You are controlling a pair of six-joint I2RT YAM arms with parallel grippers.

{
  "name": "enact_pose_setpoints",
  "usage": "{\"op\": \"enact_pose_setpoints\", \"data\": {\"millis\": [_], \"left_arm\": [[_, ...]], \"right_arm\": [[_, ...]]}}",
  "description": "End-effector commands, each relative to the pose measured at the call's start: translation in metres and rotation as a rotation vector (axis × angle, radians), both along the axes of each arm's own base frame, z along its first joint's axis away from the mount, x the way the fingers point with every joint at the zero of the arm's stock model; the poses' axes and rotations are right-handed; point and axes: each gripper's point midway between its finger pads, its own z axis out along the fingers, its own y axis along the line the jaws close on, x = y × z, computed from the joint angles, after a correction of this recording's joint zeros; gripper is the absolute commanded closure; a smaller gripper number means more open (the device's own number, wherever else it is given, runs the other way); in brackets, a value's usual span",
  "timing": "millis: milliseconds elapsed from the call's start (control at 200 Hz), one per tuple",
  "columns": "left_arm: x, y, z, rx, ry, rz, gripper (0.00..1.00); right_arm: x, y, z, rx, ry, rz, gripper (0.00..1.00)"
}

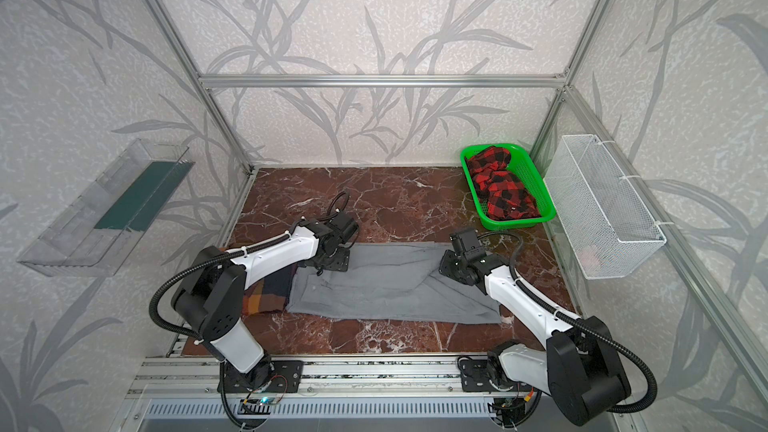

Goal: Fold and stack the long sleeve shirts

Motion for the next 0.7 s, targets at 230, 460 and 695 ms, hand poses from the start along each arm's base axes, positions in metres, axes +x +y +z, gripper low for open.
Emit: {"op": "enact_pose_setpoints", "data": {"millis": [230, 460, 695], "left_arm": [[-0.026, -0.008, -0.027, -0.110, 0.087, 0.058, 0.05], [-0.050, -0.020, -0.031, -0.243, 0.121, 0.084, 0.05], [-0.082, -0.028, -0.047, -0.363, 0.168, 0.134, 0.05]], "right_arm": [[0.005, 0.006, -0.047, -0.047, 0.160, -0.036, 0.61], [0.041, 0.016, -0.063, -0.081, 0.183, -0.019, 0.63], [0.096, 0.042, -0.078, -0.082, 0.176, 0.052, 0.64]]}}
